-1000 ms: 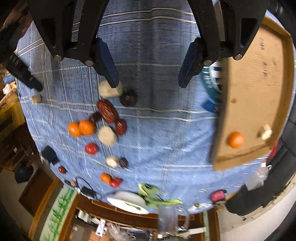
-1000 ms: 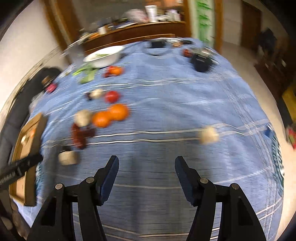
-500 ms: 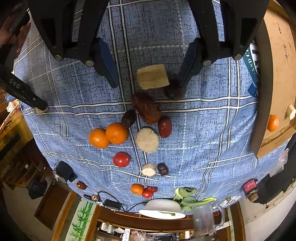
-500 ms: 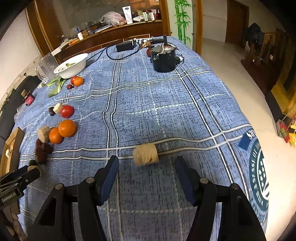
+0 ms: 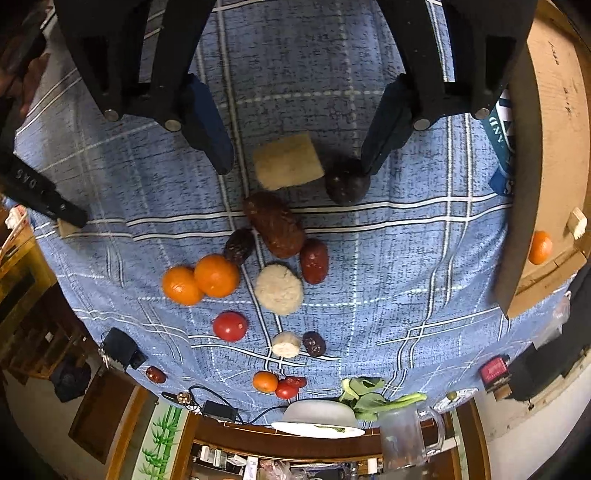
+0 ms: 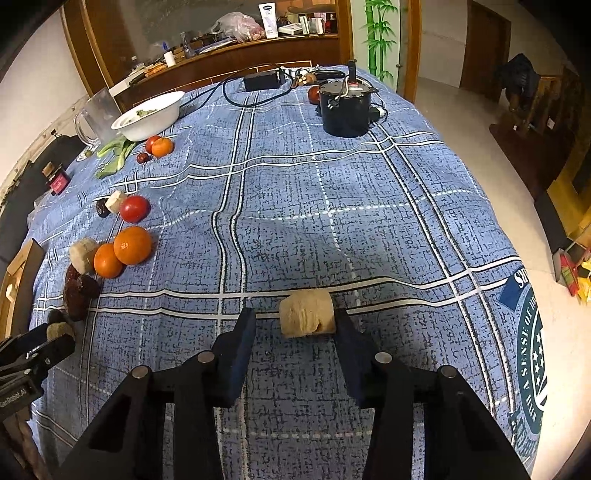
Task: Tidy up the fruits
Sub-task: 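Grasp a beige square cake with the left tool while the right tool grasps a white bun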
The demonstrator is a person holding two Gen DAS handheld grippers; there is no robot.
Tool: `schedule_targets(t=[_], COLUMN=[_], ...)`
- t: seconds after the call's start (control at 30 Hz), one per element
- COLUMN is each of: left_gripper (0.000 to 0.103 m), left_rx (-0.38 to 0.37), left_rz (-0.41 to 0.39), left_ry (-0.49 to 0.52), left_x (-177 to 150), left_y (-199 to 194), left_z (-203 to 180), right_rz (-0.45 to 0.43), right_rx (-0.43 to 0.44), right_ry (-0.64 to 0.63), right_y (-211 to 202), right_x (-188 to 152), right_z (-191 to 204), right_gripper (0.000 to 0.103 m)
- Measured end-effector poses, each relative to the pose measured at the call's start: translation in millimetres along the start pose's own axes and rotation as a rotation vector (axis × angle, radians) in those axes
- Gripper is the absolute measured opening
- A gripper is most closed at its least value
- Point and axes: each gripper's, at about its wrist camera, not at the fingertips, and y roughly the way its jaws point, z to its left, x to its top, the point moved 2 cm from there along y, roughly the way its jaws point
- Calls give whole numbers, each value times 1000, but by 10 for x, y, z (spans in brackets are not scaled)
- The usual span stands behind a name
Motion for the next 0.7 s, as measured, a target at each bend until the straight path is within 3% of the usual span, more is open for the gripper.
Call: schedule_targets(t=[0.07, 0.13, 0.33, 0.5, 0.6, 0.7], left_gripper=[51, 35, 19, 20, 44, 46], left_rx=[19, -6, -63, -133, -170, -197], left_rz=[-14, -22, -22, -12, -11, -16], left_ry=[7, 6, 18, 9, -12, -10], left_x=[-7, -2, -15, -25, -25, 9], left_y=[-25, -67, -135, -180, -187, -177], left_z=[35, 67, 78, 167, 234, 252], right_rz=[-2, -1, -10, -12, -4, -3], right_rx=[-10, -6, -3, 1, 14, 22], right_ry=[-3, 7, 7, 15, 34, 37], right_y=[-28, -60, -161, -241, -253, -275], right_x=[-15, -28, -69, -103, -129, -168], right_z=[-4, -14, 79, 169, 190, 229], right_gripper=[30, 30, 30, 30, 30, 30])
